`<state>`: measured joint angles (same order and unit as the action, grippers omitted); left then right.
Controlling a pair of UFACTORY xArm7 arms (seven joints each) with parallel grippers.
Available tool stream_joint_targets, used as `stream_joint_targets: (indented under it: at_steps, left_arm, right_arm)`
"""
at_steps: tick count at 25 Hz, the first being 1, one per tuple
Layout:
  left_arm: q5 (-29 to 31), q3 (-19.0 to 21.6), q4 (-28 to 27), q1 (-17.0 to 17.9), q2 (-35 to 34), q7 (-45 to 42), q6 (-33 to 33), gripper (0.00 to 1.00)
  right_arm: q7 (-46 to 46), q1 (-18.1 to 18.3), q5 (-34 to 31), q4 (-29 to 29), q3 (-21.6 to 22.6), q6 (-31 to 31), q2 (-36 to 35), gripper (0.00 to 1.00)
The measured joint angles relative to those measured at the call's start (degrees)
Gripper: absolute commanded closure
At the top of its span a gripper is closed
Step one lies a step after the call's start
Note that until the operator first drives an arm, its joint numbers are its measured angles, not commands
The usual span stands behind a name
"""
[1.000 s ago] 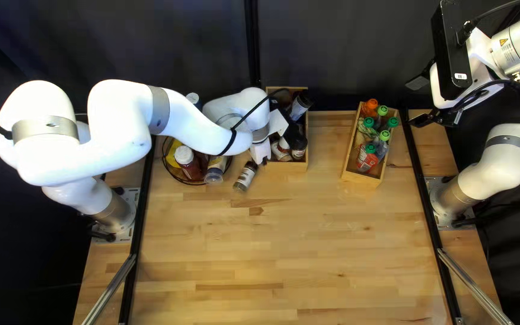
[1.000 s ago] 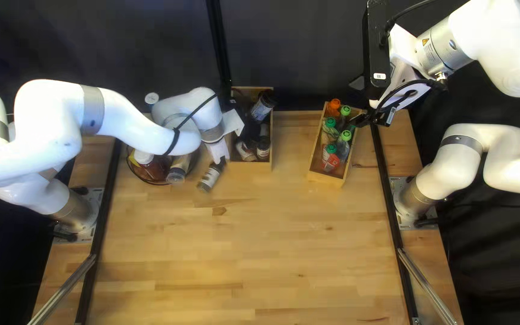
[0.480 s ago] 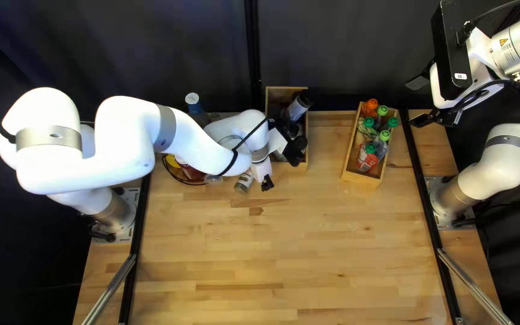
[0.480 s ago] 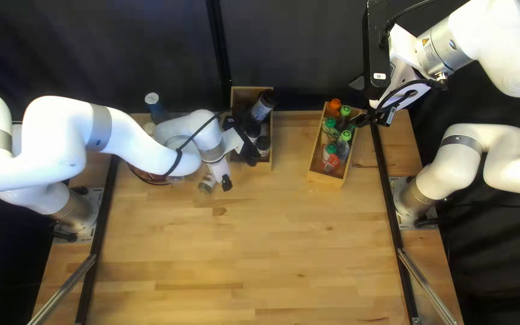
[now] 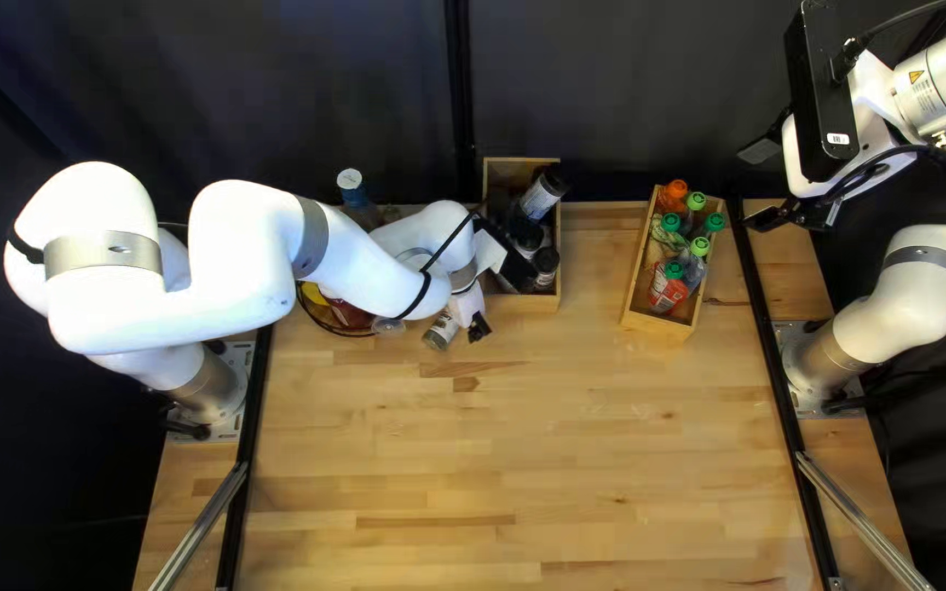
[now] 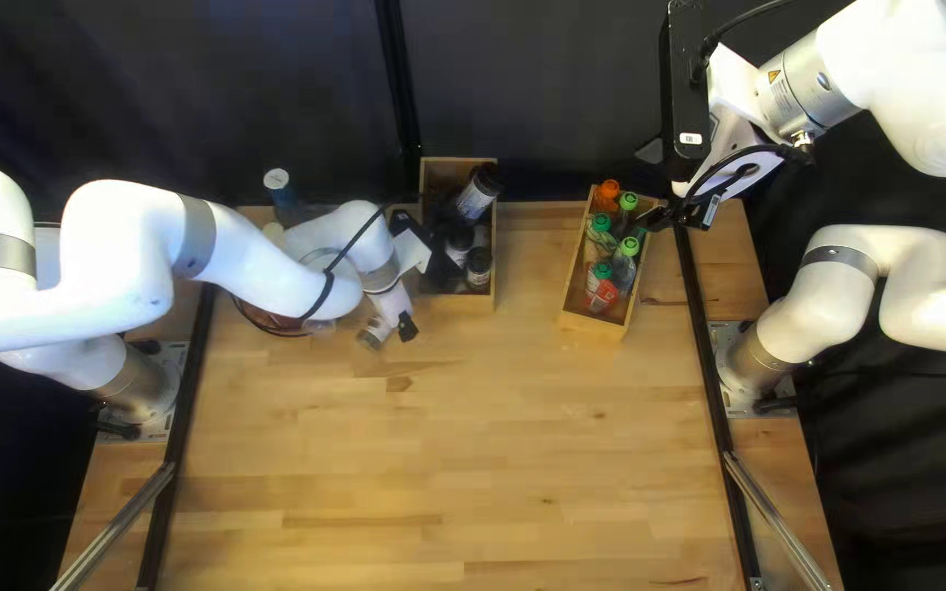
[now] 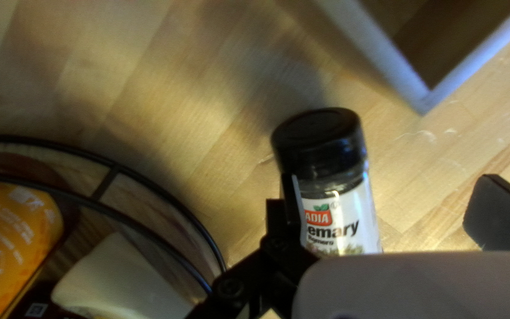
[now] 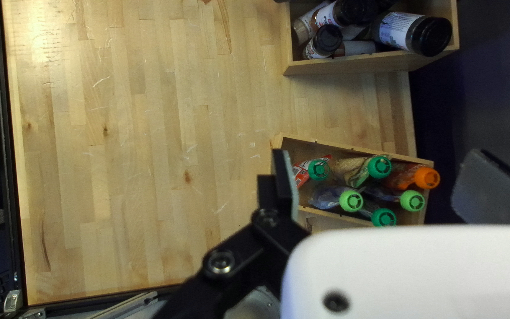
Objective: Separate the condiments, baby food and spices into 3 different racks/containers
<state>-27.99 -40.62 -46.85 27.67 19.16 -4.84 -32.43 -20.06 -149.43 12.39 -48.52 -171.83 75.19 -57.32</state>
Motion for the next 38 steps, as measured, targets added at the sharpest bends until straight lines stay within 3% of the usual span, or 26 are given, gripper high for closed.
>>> stream_joint_targets:
  at_steps: [10, 15, 19, 26, 27, 28, 30, 32, 33, 38]
  left_arm:
    - [1.0, -0.2, -0.6, 1.5, 0.8, -2.8, -0.4, 1.0]
    - [7.4, -2.7, -2.1, 5.0, -2.2, -8.0, -3.8, 1.0]
    - [13.1, -4.4, -6.4, 6.9, -5.2, -10.9, -8.6, 1.0]
    - [13.8, -6.0, -9.5, 4.7, -7.4, -6.7, -9.1, 0.99]
    - [13.7, -6.4, -9.1, 4.4, -7.9, -6.6, -8.5, 0.76]
    - [13.7, -6.9, -8.6, 4.1, -8.6, -6.8, -7.8, 0.72]
    - [13.6, -7.9, -7.7, 3.6, -9.7, -7.6, -6.6, 0.86]
    - [12.4, -8.6, -7.6, 2.7, -10.2, -7.9, -6.2, 0.9]
    - [11.6, -8.8, -7.6, 2.1, -10.3, -7.9, -6.1, 1.0]
    - [7.8, -10.2, -9.1, -0.2, -10.9, -9.7, -6.7, 1.0]
  right_arm:
    - [0.0, 0.0, 0.0, 0.0, 0.0, 0.0, 0.0, 0.0]
    - [0.0, 0.0, 0.0, 0.0, 0.0, 0.0, 0.0, 0.0]
    - [0.0, 0.0, 0.0, 0.0, 0.0, 0.0, 0.0, 0.0]
    - [0.0, 0.0, 0.0, 0.0, 0.0, 0.0, 0.0, 0.0]
    - [0.0, 0.0, 0.0, 0.0, 0.0, 0.0, 0.0, 0.0]
    - [0.0, 0.0, 0.0, 0.0, 0.0, 0.0, 0.0, 0.0]
    - [0.0, 0.0, 0.0, 0.0, 0.0, 0.0, 0.0, 0.0]
    - [0.0, 0.0, 0.0, 0.0, 0.0, 0.0, 0.0, 0.0]
    - [0.0, 0.0, 0.0, 0.0, 0.0, 0.0, 0.0, 0.0]
    - [0.0, 0.0, 0.0, 0.0, 0.0, 0.0, 0.0, 0.0]
